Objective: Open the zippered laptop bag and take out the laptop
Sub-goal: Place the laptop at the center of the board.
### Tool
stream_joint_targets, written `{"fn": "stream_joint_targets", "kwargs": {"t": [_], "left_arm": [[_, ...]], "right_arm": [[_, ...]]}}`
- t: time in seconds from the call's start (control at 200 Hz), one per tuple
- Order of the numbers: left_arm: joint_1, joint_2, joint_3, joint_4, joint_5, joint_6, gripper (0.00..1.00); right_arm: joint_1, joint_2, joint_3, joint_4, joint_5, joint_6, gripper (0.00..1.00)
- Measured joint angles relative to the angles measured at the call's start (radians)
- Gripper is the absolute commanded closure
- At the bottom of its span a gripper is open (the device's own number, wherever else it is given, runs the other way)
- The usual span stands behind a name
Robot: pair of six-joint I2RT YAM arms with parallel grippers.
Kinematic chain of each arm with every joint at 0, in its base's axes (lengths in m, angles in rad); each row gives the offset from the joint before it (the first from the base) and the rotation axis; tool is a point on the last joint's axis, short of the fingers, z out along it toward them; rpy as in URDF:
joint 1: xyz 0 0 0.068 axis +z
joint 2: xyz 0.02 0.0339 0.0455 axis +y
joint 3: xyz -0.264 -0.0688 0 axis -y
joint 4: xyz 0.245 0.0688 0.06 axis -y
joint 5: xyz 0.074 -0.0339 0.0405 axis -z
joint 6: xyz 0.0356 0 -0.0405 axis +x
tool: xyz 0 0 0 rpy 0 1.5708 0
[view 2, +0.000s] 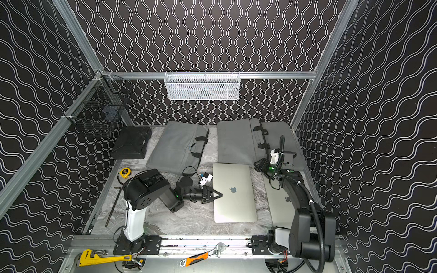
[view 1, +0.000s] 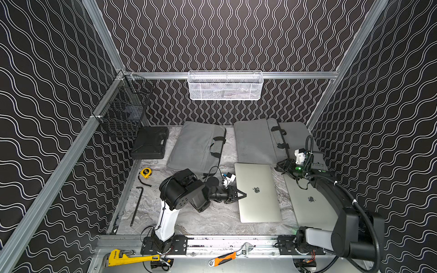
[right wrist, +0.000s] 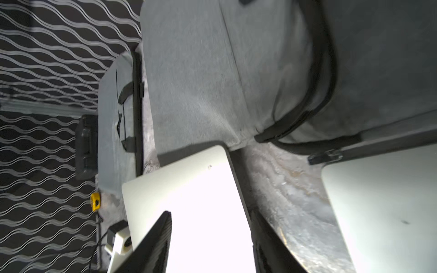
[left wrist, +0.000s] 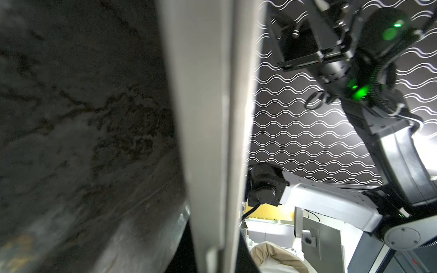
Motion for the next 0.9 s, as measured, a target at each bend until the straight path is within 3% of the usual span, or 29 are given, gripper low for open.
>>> {"fn": "stream_joint_targets", "kwargs": {"t": [0.29,0.901], "left_arm": [[-0.025,0.033,0.039,0.012,-0.003,-0.026,1.0],[-0.117,0.014,0.136,-0.229,-0.048,-0.026,1.0]], "right_arm": [[0.0,-0.071,0.016,-0.014,0.092,-0.033,0.44],[0.007,-0.081,-0.058,0.034,0.031,0.002,0.42]]}}
